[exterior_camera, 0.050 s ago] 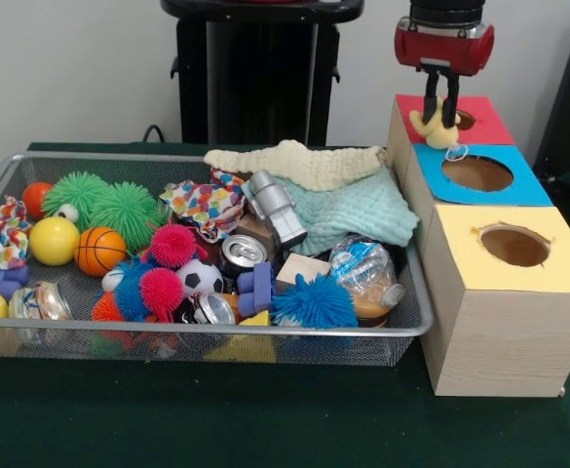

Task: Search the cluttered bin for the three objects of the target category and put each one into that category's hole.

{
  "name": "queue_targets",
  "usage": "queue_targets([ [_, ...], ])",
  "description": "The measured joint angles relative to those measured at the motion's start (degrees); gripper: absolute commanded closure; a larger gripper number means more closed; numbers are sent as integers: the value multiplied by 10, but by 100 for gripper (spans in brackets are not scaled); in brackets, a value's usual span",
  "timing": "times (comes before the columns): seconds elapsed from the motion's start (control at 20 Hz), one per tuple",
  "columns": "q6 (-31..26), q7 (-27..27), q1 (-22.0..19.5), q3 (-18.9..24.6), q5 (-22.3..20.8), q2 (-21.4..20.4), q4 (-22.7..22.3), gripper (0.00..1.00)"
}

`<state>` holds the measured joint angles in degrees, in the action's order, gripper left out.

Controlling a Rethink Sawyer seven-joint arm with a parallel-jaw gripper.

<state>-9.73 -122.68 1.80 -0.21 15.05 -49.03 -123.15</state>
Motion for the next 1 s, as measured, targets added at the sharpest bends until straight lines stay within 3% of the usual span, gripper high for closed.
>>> queue_targets([
  [1.0, 1, 0, 59, -6, 77, -8, -33, 100],
])
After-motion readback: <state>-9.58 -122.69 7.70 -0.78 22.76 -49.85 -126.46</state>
